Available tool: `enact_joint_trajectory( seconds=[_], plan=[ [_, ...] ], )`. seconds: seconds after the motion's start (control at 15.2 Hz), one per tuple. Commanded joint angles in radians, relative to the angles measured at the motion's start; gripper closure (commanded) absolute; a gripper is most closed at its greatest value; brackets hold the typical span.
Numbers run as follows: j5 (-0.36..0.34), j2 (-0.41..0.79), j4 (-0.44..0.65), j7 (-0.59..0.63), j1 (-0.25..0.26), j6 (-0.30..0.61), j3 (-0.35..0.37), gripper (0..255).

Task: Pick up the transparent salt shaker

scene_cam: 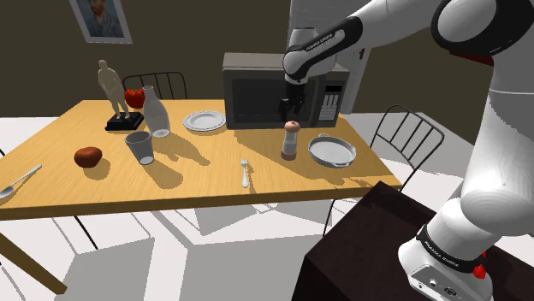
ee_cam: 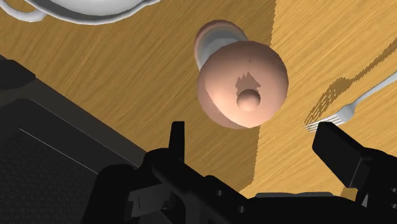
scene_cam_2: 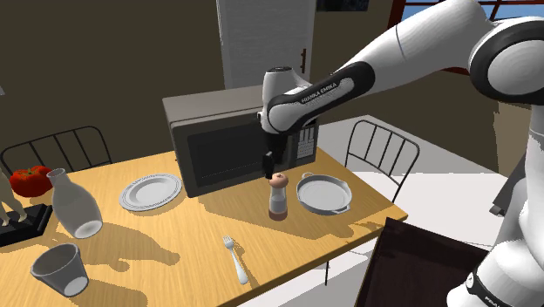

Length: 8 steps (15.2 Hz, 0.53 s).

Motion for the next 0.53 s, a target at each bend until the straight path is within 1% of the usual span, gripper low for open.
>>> enact_joint_trajectory(
  seconds=[0.0, 0.33, 0.46],
  plan=[
    [0.003, 0.020, -0.002, -0.001, -0.001, 0.022, 0.001, 0],
    [0.006, 0.059, -0.024, -0.004, -0.002, 0.084, 0.003, 0],
    [0.006, 0.059, -0.024, -0.004, -0.002, 0.084, 0.003, 0]
  ],
)
